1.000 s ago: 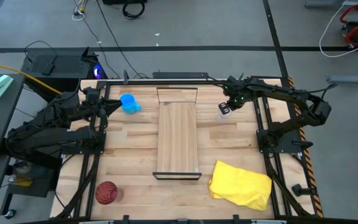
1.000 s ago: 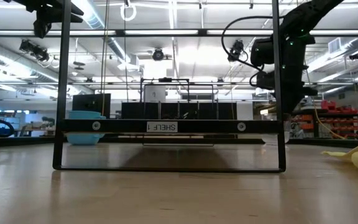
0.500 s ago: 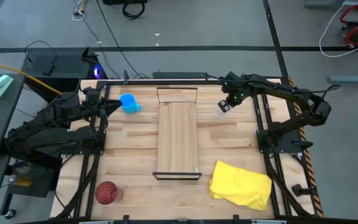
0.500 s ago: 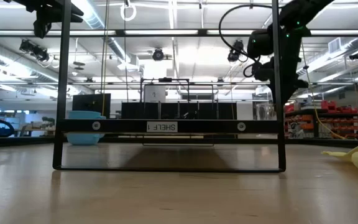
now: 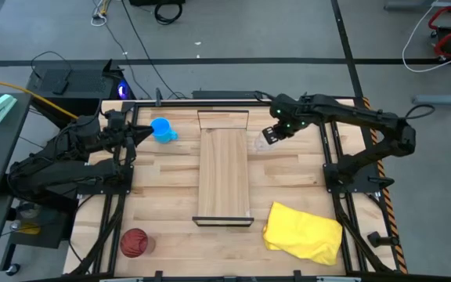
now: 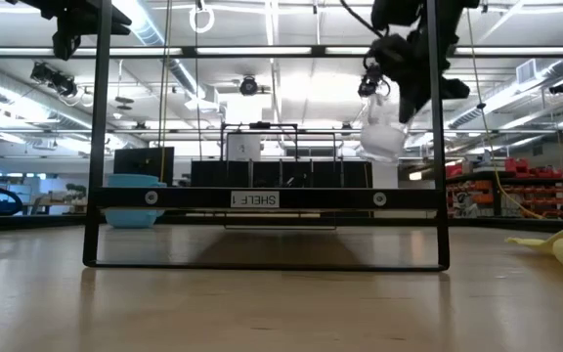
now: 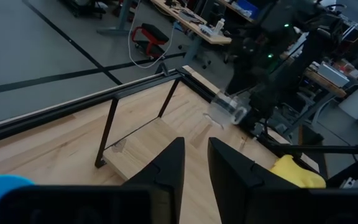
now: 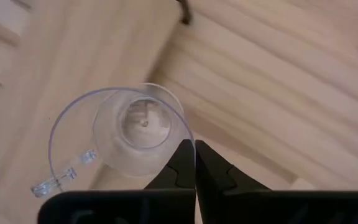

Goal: Stack small to large cups/mugs on shelf
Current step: Put the transparent mug on the shelf

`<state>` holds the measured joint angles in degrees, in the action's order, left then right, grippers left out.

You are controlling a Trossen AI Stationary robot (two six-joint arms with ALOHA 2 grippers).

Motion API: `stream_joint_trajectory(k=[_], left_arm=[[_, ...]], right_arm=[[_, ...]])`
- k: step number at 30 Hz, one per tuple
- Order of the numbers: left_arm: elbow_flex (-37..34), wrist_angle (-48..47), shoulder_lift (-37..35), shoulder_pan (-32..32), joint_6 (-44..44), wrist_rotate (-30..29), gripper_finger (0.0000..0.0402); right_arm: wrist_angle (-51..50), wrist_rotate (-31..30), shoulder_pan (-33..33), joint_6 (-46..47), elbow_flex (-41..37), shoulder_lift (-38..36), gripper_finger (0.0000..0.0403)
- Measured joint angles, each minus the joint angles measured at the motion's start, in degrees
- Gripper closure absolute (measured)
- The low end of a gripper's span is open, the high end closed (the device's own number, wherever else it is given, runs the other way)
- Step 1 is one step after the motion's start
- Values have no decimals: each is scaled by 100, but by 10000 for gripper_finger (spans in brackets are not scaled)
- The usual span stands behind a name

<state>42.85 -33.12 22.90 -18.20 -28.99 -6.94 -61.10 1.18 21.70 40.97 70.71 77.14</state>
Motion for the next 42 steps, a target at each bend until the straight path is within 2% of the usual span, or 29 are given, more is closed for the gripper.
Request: stream_joint_trajectory(k=[6, 15, 23, 27, 32, 37, 42], left_arm=[[0, -26, 0, 0, 154, -246, 322], [0, -24, 2, -2, 271, -247, 324], [0, -22, 161, 0, 273, -246, 323], [0, -197, 368, -1, 269, -247, 327], [0, -417, 720, -2, 269, -247, 327], [0, -407, 1078, 0, 273, -270, 324], [0, -402, 1363, -1, 277, -476, 329]], right_arm=[[908, -16, -460, 713, 16, 11, 402], [1492, -658, -790, 1636, 22, 82, 402], [2079, -528, -1158, 1817, 30, 893, 403], [1758, -574, -1150, 1722, 409, 1311, 403], [1311, -1040, -1124, 1534, 1407, 1908, 403], [356, -1194, -1080, 1404, 2456, 2605, 403], [-131, -1242, -1085, 1415, 3004, 3114, 403]])
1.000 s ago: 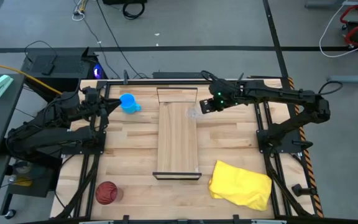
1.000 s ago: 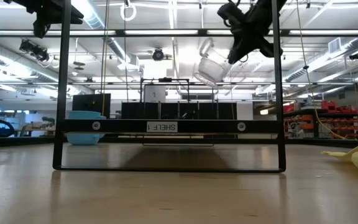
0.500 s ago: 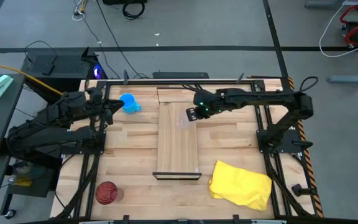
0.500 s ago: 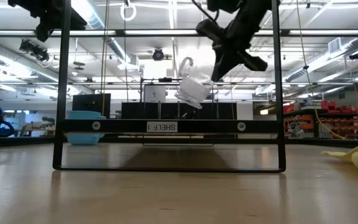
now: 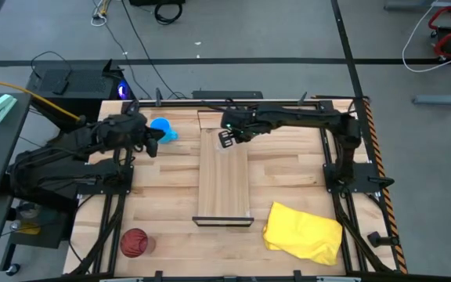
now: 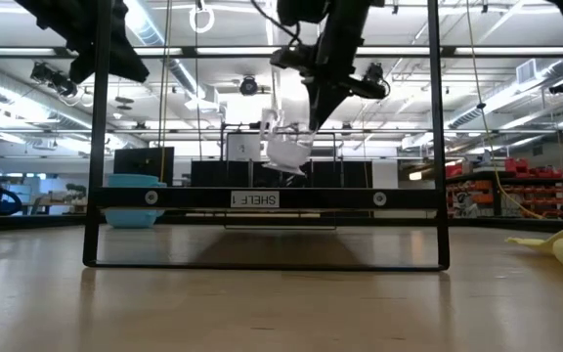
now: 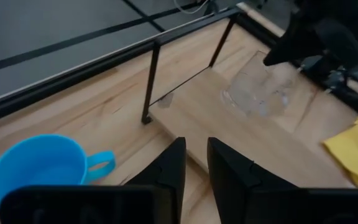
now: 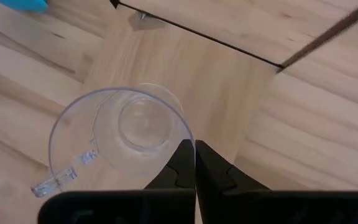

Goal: Stack small to large cups/mugs on shelf
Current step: Put the transparent mug on the shelf

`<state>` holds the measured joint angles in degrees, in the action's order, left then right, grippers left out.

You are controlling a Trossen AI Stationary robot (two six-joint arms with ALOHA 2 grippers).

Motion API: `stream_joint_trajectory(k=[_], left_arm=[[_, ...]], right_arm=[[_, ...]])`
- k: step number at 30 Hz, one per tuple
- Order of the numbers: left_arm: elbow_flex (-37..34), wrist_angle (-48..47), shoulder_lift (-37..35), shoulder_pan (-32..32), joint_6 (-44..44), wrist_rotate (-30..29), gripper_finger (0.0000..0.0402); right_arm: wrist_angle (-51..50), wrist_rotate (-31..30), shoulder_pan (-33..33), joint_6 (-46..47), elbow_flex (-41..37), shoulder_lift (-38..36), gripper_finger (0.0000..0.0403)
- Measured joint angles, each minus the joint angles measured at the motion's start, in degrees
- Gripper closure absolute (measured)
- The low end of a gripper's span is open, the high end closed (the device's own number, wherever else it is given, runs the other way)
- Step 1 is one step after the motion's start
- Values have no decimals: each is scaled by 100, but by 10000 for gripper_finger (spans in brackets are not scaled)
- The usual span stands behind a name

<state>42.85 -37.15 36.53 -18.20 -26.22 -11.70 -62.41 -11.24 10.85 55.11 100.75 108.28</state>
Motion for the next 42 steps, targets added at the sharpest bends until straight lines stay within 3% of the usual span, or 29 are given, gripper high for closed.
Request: stream_joint_trajectory(k=[13, 23, 42], left_arm=[[-2, 20, 430, -2, -9, -671, 329], [-2, 68, 648, -2, -11, -872, 333], [-2, 98, 665, 0, -7, -1023, 339]], right_arm=[[-11, -16, 42, 690, 144, 504, 402], [-22, -199, 52, 995, 143, 518, 401], [31, 100, 163, 1075, 90, 519, 392]])
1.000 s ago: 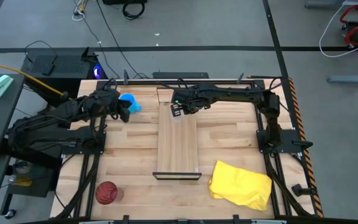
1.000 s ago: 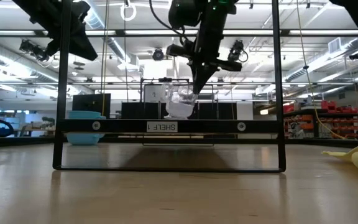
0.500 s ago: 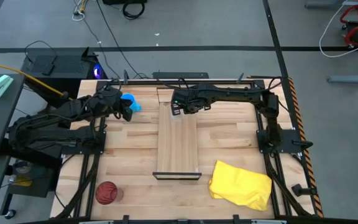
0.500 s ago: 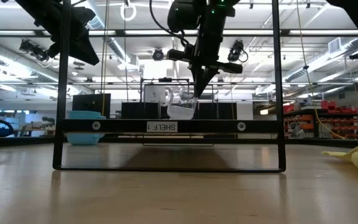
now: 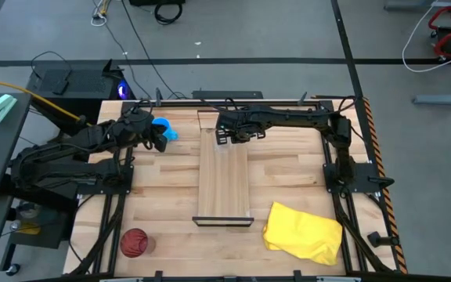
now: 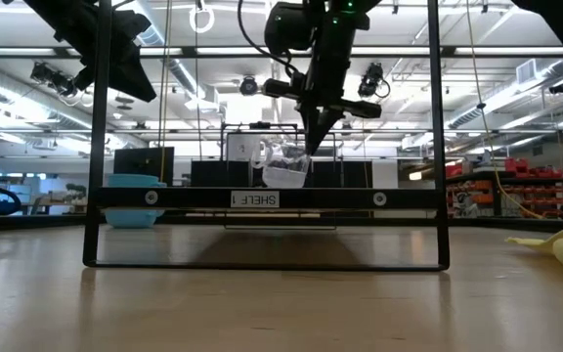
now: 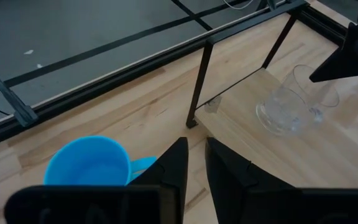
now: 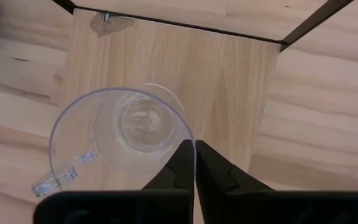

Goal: Stack small to large cups/mugs on shelf
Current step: Put the transparent mug on the shelf

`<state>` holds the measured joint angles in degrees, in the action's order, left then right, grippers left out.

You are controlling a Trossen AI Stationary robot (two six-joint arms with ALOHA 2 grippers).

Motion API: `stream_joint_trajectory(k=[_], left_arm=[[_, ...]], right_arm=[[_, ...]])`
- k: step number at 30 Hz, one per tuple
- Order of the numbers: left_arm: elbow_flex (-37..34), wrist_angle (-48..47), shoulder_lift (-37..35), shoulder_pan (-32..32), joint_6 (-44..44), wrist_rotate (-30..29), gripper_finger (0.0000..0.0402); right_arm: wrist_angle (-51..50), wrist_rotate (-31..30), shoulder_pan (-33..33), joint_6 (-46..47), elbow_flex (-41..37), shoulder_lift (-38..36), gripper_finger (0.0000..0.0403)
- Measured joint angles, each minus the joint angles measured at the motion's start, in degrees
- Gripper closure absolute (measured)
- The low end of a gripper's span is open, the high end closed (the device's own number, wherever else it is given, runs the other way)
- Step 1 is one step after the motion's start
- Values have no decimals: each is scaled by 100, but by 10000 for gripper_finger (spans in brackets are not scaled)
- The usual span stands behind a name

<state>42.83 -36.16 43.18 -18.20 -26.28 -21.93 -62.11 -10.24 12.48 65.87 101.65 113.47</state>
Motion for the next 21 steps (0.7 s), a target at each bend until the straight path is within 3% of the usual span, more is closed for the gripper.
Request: stream_joint_trajectory(k=[21], left_arm=[[0, 0, 0, 0, -85, 6, 338]], right_arm=[[39, -22, 51, -608, 57, 0, 323]])
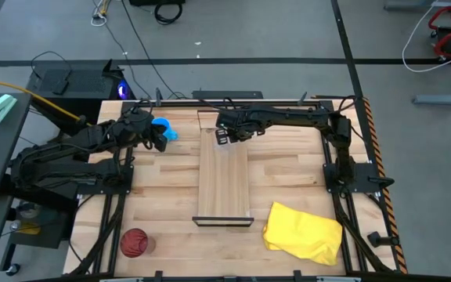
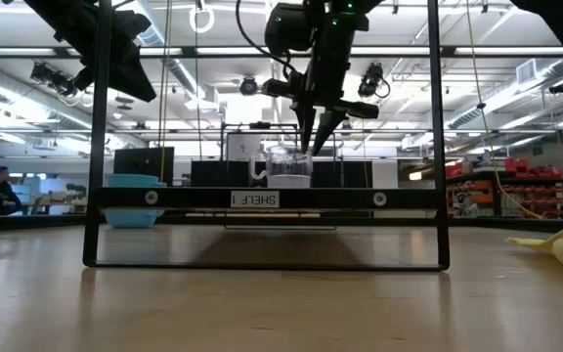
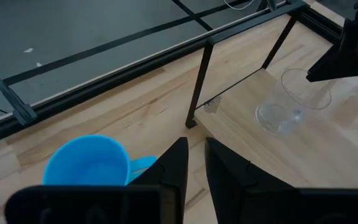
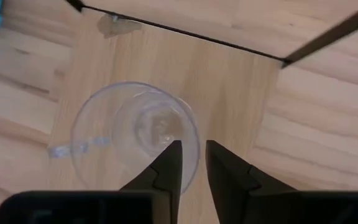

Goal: Stack small to large cups/mugs on shelf
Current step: Put the transparent mug on the shelf

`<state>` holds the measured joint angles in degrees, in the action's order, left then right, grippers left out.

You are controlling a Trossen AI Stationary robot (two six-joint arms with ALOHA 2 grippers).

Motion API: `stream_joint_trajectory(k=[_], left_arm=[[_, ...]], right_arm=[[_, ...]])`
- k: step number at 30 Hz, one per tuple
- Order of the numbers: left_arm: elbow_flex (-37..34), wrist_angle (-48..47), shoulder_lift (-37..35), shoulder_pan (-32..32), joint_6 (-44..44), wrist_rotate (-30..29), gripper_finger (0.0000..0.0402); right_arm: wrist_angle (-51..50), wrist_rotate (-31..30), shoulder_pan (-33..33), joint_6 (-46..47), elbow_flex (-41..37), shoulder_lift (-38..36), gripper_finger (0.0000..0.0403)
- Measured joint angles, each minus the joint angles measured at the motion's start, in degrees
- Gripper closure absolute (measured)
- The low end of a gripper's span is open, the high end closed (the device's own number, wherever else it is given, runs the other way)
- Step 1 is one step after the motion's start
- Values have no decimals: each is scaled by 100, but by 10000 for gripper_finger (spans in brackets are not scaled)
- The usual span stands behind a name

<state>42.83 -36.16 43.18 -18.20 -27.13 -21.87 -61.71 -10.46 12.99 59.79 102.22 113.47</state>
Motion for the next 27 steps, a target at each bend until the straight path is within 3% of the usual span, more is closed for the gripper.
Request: stream_joint_trajectory(k=[8, 16, 19, 22, 27], left_arm=[[0, 431, 144, 218, -85, 471, 348], [-212, 1710, 1295, 781, -88, 687, 345], [-212, 1923, 1805, 874, -189, 684, 347], [-212, 2296, 2211, 883, -305, 714, 351], [-213, 2748, 2645, 909, -563, 860, 347]], right_arm=[[-218, 0, -140, -1189, 438, -211, 324], [-1293, -872, -186, -1876, 190, -919, 325], [-955, -847, -185, -2047, -379, -1287, 328], [-98, -329, -146, -2373, -1453, -1754, 335], [2197, 540, 143, -2418, -3428, -2660, 356]])
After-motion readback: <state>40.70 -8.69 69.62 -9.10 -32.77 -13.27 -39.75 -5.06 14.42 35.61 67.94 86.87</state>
